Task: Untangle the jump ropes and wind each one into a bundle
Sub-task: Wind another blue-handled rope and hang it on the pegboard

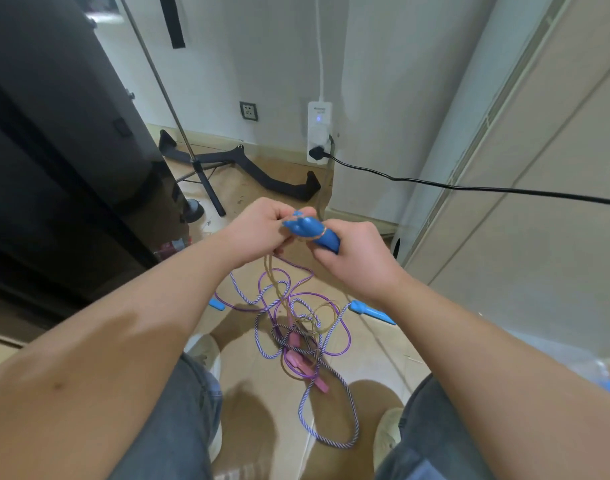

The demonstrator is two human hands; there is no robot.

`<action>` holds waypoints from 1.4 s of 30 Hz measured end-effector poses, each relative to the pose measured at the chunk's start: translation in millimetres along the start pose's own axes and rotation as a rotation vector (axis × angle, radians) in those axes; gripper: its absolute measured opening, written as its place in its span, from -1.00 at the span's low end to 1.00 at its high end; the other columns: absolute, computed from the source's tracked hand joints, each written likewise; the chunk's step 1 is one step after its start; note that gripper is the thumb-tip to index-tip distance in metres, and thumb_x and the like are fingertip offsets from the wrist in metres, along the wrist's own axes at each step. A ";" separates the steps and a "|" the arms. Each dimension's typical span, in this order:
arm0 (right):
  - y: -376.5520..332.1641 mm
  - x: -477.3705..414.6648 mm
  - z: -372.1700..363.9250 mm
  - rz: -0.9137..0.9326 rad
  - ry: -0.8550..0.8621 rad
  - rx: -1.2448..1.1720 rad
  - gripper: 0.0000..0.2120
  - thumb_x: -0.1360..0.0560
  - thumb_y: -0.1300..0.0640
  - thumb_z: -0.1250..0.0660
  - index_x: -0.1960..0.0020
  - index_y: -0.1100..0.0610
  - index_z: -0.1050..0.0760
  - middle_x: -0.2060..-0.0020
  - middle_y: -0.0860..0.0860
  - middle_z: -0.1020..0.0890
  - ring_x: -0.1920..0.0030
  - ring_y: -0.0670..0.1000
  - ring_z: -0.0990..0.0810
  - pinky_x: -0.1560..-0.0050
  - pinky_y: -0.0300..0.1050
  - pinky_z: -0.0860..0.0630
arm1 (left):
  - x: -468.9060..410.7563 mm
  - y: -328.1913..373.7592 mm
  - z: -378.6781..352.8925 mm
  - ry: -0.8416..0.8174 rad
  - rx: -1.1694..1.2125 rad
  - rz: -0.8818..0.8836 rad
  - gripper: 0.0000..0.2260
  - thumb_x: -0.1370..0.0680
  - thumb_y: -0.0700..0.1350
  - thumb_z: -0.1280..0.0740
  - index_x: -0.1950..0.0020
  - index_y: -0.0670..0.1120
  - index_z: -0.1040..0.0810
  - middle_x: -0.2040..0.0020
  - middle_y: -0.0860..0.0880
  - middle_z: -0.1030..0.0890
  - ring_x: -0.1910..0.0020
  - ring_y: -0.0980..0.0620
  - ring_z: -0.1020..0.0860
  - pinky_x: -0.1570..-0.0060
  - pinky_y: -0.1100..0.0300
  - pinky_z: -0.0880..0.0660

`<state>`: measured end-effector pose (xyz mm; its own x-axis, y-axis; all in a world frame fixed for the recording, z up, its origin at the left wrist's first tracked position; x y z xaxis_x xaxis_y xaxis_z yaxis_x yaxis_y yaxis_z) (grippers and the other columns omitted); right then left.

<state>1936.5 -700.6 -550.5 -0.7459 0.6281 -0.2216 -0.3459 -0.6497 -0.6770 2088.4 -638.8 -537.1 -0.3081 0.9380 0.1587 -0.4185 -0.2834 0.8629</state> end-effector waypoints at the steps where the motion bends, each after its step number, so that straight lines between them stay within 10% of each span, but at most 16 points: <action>1: 1.3 -0.6 3.9 -0.040 0.050 -0.007 -0.78 -0.51 0.16 -0.36 0.24 -0.06 -0.42 0.45 -0.12 -0.45 0.38 -0.16 -0.43 0.33 -0.33 -0.30 | -1.2 -2.3 -1.7 0.019 -0.016 0.030 -0.65 -0.66 -0.12 -0.23 0.27 -0.23 -0.56 0.50 0.01 -0.42 0.55 0.13 -0.35 0.42 0.26 -0.42; 7: 9.8 -3.0 7.4 -0.179 0.133 0.002 -0.90 -0.48 0.17 -0.32 0.20 0.14 -0.51 0.41 -0.02 -0.49 0.33 0.04 -0.42 0.26 -0.07 -0.37 | -0.7 -12.4 -20.9 -0.004 -0.118 0.070 -0.59 -0.68 0.04 -0.13 0.30 -0.04 -0.54 0.45 0.08 -0.46 0.47 0.06 -0.38 0.38 0.21 -0.36; 14: 30.2 -9.3 -0.4 -0.327 -0.045 0.415 -0.90 -0.54 0.16 -0.23 0.15 0.10 -0.36 0.25 0.09 -0.46 0.18 0.21 -0.43 0.21 -0.05 -0.31 | 9.2 7.3 -39.0 -0.075 -0.706 -0.364 -0.61 -0.67 0.01 -0.10 0.34 -0.05 -0.42 0.45 0.02 -0.44 0.39 0.04 -0.42 0.28 0.06 -0.33; 21: 14.4 7.1 -19.2 -0.126 -0.381 0.550 -0.89 -0.55 0.19 -0.22 -0.01 0.08 -0.50 0.28 0.05 -0.38 0.16 0.23 -0.51 0.22 -0.06 -0.38 | 2.0 7.8 -11.2 -0.046 -0.903 -0.631 -0.49 -0.52 0.32 -0.11 0.40 -0.06 -0.41 0.45 -0.03 -0.45 0.40 -0.04 -0.43 0.38 0.00 -0.45; 26: 0.5 10.4 -15.0 0.242 -0.499 0.454 -0.84 -0.52 0.12 -0.31 0.22 0.03 -0.39 0.34 0.05 -0.46 0.28 0.10 -0.40 0.24 -0.05 -0.37 | -1.8 1.9 -1.6 -0.123 -0.540 -0.352 -0.51 -0.50 0.27 -0.35 0.47 -0.05 -0.49 0.49 -0.04 -0.52 0.49 0.08 -0.38 0.38 0.12 -0.39; 35: 13.8 0.3 28.4 -0.164 0.169 0.049 -0.87 -0.49 0.16 -0.34 0.21 0.18 -0.48 0.42 -0.01 -0.44 0.29 0.13 -0.44 0.28 -0.02 -0.25 | -4.7 -14.4 -20.7 0.017 -0.311 0.008 -0.49 -0.66 0.17 -0.08 0.34 -0.05 -0.54 0.50 0.04 -0.47 0.51 0.03 -0.40 0.39 0.23 -0.36; 42: 65.4 -9.9 46.3 -0.521 0.121 0.320 -0.94 -0.51 0.18 -0.24 0.12 0.16 -0.40 0.20 0.12 -0.47 0.17 0.19 -0.42 0.19 -0.08 -0.32 | 12.5 0.0 -42.1 -0.157 -0.375 -0.161 -0.73 -0.65 0.08 -0.18 0.13 0.08 -0.62 0.51 0.09 -0.44 0.55 0.18 -0.37 0.42 0.25 -0.35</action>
<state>1894.9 -769.1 -560.0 -0.3696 0.9291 -0.0094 -0.8145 -0.3289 -0.4779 2048.6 -635.5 -555.3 -0.0915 0.9870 0.1322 -0.7412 -0.1562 0.6529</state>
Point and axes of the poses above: each hand's wrist, its own x-axis away from the middle knuckle, its own z-axis out of the back of the hand, y = z × x, the point moved 3 cm from there along -x, towards the middle knuckle
